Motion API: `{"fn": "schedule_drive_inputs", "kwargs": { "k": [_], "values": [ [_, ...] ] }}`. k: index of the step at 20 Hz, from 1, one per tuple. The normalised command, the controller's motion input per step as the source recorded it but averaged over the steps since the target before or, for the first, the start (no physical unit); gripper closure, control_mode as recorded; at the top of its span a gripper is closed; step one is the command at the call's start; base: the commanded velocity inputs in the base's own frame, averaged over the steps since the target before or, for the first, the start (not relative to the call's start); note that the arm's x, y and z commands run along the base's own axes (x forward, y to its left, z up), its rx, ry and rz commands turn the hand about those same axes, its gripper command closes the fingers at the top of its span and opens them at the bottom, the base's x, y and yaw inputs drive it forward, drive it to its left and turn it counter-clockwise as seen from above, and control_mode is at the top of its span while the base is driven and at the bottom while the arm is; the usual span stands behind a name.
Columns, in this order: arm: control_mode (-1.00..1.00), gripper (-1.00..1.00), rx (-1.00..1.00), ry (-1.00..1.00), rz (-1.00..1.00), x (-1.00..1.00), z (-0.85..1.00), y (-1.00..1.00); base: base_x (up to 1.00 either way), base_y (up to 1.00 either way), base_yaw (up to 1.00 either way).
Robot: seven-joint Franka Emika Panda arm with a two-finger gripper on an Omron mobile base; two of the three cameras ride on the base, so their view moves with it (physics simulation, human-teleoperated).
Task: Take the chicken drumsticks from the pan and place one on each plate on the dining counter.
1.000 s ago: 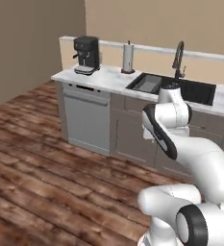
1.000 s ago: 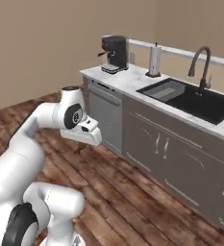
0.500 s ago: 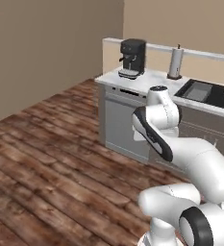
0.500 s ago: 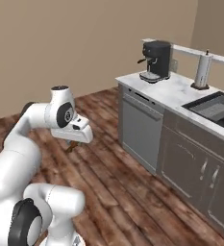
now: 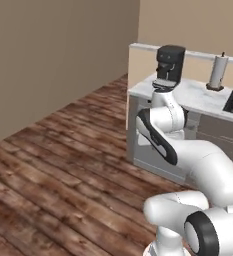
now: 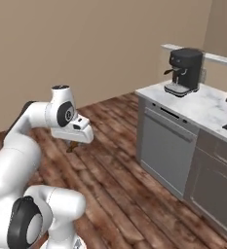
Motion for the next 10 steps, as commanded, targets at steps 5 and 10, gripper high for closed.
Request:
{"fn": "schedule_drive_inputs", "kwargs": {
  "k": [5, 10],
  "values": [
    [1.0, 1.0, 0.0, 0.0, 0.0, 0.0, 0.0, 0.0, 1.0, 0.47, -0.21],
    [1.0, 1.0, 0.0, 0.0, 0.0, 0.0, 0.0, 0.0, 1.0, 0.4, -0.24]
  ]
}}
